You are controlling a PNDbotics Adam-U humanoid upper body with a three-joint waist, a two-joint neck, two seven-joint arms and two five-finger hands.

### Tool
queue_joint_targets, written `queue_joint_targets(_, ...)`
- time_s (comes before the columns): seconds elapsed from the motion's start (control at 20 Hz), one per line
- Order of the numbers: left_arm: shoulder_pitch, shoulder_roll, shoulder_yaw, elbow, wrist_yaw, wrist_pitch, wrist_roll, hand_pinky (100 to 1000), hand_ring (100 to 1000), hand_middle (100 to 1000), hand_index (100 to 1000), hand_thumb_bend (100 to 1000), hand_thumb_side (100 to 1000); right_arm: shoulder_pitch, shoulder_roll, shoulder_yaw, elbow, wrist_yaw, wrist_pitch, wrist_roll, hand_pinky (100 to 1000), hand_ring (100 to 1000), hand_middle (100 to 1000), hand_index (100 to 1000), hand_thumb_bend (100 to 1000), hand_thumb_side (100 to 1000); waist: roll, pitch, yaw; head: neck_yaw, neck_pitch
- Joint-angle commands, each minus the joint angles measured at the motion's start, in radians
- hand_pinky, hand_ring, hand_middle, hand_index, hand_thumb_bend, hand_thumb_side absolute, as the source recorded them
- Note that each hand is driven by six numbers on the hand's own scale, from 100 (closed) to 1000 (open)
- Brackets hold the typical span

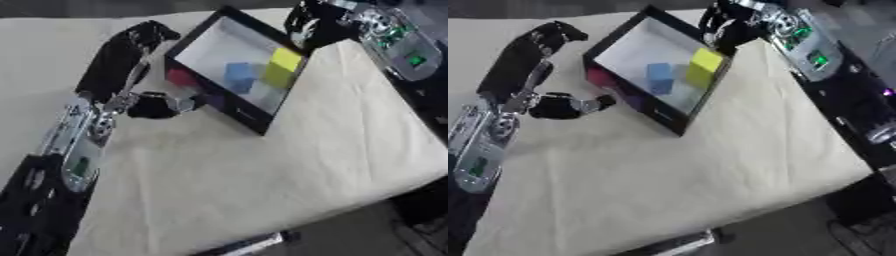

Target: Pick up the objects with one hand, pass them to the other hand, and then place them into the box on the other side of the table.

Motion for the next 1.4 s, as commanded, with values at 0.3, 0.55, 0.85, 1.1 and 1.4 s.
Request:
queue_joint_targets(0.3, -0.008, 0.051, -0.004, -0.055, 0.070, 0.017, 0.013, 772, 718, 727, 767, 251, 534, 0.023, -0.050, -0.070, -0.151, -0.141, -0.026, -0.231, 726, 967, 873, 987, 100, 495, 0.011, -0.026, 0.006, 0.033, -0.002)
queue_joint_targets(0.55, -0.003, 0.109, 0.009, -0.087, 0.212, -0.021, -0.017, 794, 745, 741, 773, 100, 444, 0.061, -0.072, -0.102, -0.195, -0.235, -0.064, -0.273, 742, 1000, 939, 1000, 100, 477, 0.018, -0.038, 0.014, 0.036, -0.002)
queue_joint_targets(0.85, 0.006, 0.229, 0.057, -0.139, 0.367, -0.013, -0.050, 779, 701, 690, 752, 100, 490, 0.124, -0.106, -0.177, -0.239, -0.321, -0.122, -0.339, 712, 1000, 953, 1000, 100, 406, 0.032, -0.048, 0.022, 0.062, -0.002)
queue_joint_targets(1.1, 0.032, 0.392, 0.109, -0.207, 0.465, 0.046, -0.076, 794, 731, 714, 779, 100, 535, 0.186, -0.136, -0.250, -0.255, -0.441, -0.155, -0.395, 703, 1000, 953, 1000, 100, 542, 0.044, -0.045, 0.024, 0.106, -0.002)
queue_joint_targets(1.4, 0.073, 0.568, 0.162, -0.256, 0.662, 0.144, -0.198, 813, 744, 712, 799, 100, 745, 0.257, -0.156, -0.317, -0.275, -0.508, -0.185, -0.434, 702, 1000, 946, 1000, 100, 635, 0.046, -0.037, 0.021, 0.142, -0.002)
